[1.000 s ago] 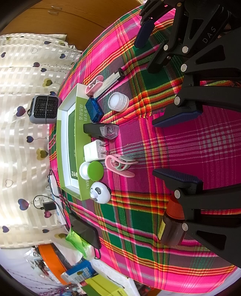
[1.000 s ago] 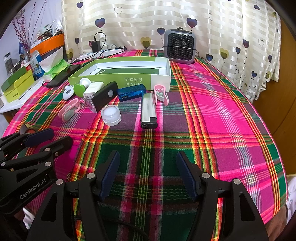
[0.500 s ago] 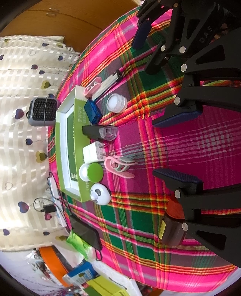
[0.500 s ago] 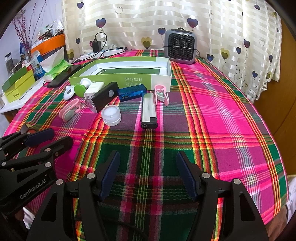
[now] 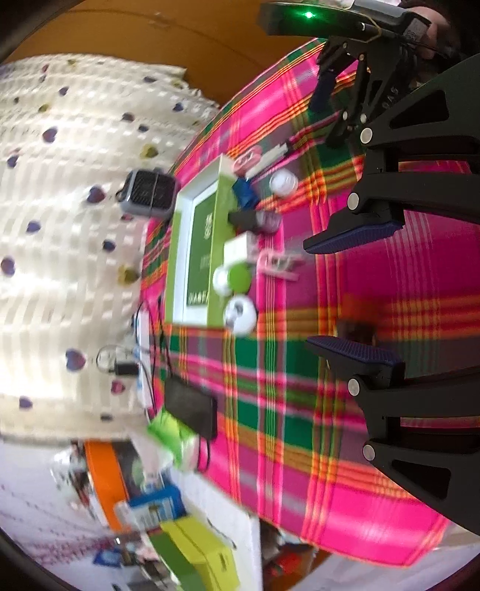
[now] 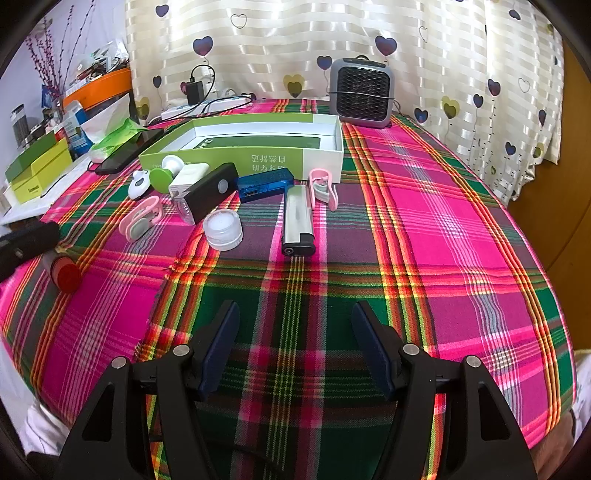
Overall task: Organize rigid objects
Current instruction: 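Grasp the brown red-capped bottle with the left tool while the right tool approaches the white jar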
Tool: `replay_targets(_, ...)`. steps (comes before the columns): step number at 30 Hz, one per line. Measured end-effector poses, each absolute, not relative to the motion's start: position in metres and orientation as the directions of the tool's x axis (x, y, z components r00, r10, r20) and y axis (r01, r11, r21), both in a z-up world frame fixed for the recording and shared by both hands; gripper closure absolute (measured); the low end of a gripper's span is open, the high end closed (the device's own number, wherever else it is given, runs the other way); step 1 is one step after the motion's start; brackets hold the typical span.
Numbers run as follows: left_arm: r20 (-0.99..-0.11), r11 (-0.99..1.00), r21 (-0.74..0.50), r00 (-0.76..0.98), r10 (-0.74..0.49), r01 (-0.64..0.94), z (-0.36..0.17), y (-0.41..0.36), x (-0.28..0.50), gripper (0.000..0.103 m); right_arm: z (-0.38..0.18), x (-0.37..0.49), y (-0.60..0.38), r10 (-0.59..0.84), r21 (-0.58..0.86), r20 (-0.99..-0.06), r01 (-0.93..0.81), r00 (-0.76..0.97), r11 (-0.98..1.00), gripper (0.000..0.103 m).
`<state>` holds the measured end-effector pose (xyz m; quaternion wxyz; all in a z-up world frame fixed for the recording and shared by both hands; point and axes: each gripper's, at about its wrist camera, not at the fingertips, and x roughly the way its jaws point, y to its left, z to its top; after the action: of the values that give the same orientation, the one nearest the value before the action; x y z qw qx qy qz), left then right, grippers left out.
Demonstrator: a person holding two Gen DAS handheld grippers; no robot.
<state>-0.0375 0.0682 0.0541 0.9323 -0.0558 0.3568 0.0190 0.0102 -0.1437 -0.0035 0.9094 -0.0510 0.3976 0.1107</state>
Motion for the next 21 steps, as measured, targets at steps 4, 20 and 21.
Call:
replay_targets(4,-0.68,0.986,-0.124,0.734,-0.004,-0.109,0.052,0.085,-0.05,0.058,-0.003,0.01,-0.144,0.162,-0.005,-0.734,-0.243,0.659,0.97,0.039)
replay_targets(20,-0.77,0.956,-0.235,0.634,-0.073,-0.175,0.019,0.091,-0.032,0.058,-0.002,0.01,-0.143,0.171,0.003,-0.738,-0.25,0.653,0.968,0.039)
replay_targets(21,-0.772,0.951,-0.247,0.632,-0.075,-0.189,0.018,0.093,-0.03,0.058,-0.002,0.01,-0.143,0.173,0.005,-0.738,-0.252,0.652,0.968,0.039)
